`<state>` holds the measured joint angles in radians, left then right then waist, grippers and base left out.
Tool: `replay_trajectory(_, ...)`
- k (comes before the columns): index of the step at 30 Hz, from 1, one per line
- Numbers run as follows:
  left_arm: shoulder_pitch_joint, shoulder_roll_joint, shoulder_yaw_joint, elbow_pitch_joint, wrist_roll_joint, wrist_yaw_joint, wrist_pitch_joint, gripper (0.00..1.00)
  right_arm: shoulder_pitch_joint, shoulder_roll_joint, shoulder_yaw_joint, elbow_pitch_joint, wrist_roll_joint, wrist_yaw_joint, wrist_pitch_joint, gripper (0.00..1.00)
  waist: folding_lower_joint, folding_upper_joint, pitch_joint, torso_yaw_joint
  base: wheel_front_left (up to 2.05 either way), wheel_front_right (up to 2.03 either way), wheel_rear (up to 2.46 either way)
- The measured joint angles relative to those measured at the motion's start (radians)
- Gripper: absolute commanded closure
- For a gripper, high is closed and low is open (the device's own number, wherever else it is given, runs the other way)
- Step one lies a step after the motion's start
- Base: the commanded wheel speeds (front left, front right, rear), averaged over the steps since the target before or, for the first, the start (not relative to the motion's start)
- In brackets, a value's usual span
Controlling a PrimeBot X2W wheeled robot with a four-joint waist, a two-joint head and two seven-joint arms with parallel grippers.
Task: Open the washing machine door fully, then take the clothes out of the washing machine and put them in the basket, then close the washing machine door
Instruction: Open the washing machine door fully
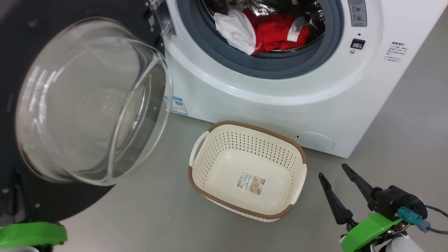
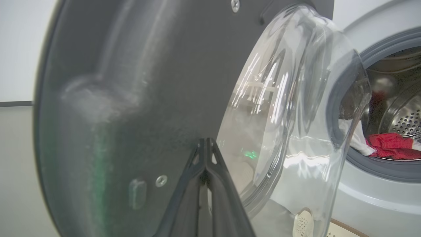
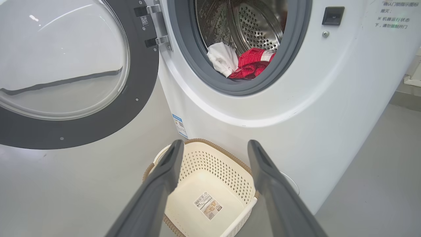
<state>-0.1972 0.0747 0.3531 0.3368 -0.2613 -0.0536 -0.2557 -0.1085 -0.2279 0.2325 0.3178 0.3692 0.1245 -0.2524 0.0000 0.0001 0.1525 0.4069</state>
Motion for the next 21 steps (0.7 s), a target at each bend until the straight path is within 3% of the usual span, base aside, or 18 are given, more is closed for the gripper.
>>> replay_trajectory(21,-0.185,0.061,0.220,0.178,0.079,-0.019,-0.001,1.00,-0.063,-0.019,0.002,-0.006,-0.003,0.000,0.000,0.00,0.0000,0.0000,0.088,-0.041,0.00,0.00,0.00)
